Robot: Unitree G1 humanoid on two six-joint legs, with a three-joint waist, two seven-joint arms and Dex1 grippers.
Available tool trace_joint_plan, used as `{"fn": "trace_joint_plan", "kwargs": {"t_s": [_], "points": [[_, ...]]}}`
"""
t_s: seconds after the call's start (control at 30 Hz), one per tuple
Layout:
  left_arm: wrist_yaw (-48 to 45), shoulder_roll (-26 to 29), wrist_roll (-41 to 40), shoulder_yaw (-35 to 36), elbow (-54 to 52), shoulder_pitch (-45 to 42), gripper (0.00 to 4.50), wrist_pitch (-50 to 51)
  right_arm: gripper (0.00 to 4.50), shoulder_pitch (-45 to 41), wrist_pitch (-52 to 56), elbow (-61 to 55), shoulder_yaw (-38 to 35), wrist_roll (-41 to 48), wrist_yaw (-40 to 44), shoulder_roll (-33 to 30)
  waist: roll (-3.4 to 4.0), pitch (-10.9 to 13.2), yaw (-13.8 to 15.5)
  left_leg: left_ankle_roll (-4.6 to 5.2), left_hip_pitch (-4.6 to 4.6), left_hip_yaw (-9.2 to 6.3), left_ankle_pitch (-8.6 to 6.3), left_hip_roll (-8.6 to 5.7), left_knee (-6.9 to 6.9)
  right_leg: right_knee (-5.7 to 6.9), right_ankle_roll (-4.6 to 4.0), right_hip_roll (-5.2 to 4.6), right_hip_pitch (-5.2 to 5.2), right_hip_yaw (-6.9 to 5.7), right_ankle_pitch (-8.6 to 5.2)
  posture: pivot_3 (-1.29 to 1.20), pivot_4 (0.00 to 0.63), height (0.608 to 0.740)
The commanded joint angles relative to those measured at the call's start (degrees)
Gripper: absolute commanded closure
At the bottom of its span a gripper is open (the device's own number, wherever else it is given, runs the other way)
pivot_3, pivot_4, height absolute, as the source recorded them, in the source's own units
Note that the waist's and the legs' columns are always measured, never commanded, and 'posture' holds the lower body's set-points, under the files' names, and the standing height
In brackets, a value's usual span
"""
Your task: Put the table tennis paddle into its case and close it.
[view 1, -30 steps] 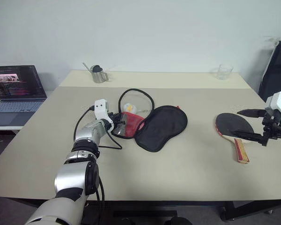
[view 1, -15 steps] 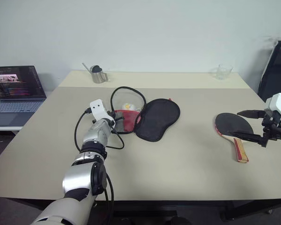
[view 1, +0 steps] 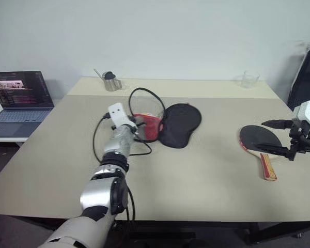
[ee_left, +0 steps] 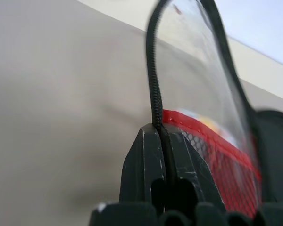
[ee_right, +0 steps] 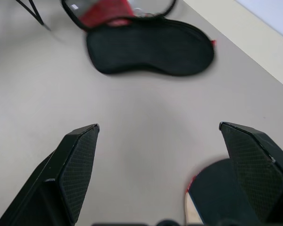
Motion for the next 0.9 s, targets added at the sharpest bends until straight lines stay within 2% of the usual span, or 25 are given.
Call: {"fn": "trace_joint_plan", "kwargs": {"t_s": [0.03, 0.23, 0.53, 0.9], "points": [[0.0, -2.8, 0.2, -2.7, -5.7, -0.2, 4.49, 2.4, 0.00, -0.4, 0.2, -2.0, -1.4, 0.9, -0.3, -0.8, -0.01, 0.0, 0.4, 0.00, 0.00, 0.00, 0.00, 0.00, 0.00, -0.04, 0.02, 0.00, 0.00, 0.00, 0.01, 0.00, 0.150, 0.740], [2.5, -5.8, 1.2, -5.4, -12.6, 2.6, 4.49, 5.8, 0.00, 0.6, 0.7, -3.3, -1.9, 1.2, -0.7, -0.4, -0.02, 0.0, 0.2, 0.00, 0.05, -0.03, -0.01, -0.03, -0.05, -0.06, 0.01, 0.03, -0.02, 0.05, 0.01, 0.00, 0.150, 0.740], [3.7, -2.9, 2.2, -5.5, -16.3, 4.3, 4.49, 5.3, 0.00, 1.4, 0.9, -4.0, -2.2, 1.5, -1.3, -0.1, -0.03, 0.0, 0.3, -0.01, 0.06, -0.11, 0.01, -0.39, -0.04, 0.00, 0.01, 0.01, -0.01, 0.07, 0.01, 0.00, 0.150, 0.740], [1.7, -2.1, 1.5, -6.6, -21.3, 8.4, 4.49, 10.7, 0.00, 0.1, 0.4, -3.1, -0.1, 1.2, -1.4, 0.6, -0.03, 0.0, 0.5, 0.00, 0.01, -0.16, 0.01, -0.46, -0.04, -0.05, 0.07, -0.06, 0.00, 0.05, 0.02, 0.00, 0.150, 0.740]]}}
